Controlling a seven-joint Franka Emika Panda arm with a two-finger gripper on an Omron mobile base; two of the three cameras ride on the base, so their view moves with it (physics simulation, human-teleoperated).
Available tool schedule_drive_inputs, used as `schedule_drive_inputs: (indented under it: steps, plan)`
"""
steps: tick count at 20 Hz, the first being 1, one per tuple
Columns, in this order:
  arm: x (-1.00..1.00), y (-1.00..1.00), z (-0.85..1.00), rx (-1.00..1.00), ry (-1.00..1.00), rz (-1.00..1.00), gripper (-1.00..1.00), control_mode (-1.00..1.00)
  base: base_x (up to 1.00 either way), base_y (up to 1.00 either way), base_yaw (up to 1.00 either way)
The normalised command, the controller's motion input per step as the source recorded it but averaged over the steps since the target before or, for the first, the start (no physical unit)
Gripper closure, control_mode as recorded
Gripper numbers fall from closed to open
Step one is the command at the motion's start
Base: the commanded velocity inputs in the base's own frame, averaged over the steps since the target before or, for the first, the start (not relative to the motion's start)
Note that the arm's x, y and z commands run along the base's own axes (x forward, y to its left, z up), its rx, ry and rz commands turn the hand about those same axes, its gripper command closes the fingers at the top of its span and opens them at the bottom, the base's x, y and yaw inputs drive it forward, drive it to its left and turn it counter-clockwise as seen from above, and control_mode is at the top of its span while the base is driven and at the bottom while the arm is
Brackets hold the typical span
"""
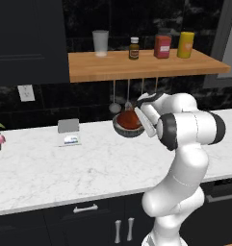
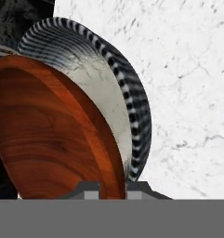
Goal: Pick up the bowls on the counter and stack them on top of one another in the open cabinet. Place the smaller bowl on top of the larger bowl.
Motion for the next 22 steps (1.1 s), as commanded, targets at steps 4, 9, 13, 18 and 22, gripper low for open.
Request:
schedule_drive_inputs:
  steps: [4, 9, 13, 18, 22]
  plan:
    - [0.34, 0.14, -0.08, 0.0, 0.05, 0.0, 1.0, -1.0, 0.0, 0.0, 0.0]
    - [0.41, 0.02, -0.06, 0.0, 0.0, -0.01, 1.0, -1.0, 0.0, 0.0, 0.0]
    - [0.35, 0.0, -0.08, 0.0, 0.0, -0.01, -1.0, -1.0, 0.0, 0.0, 0.0]
    - [0.05, 0.0, -0.02, 0.0, 0.0, 0.0, -1.0, -1.0, 0.0, 0.0, 0.0]
    - [-0.19, -0.02, 0.45, 0.01, -0.04, 0.0, -1.0, -1.0, 0.0, 0.0, 0.0]
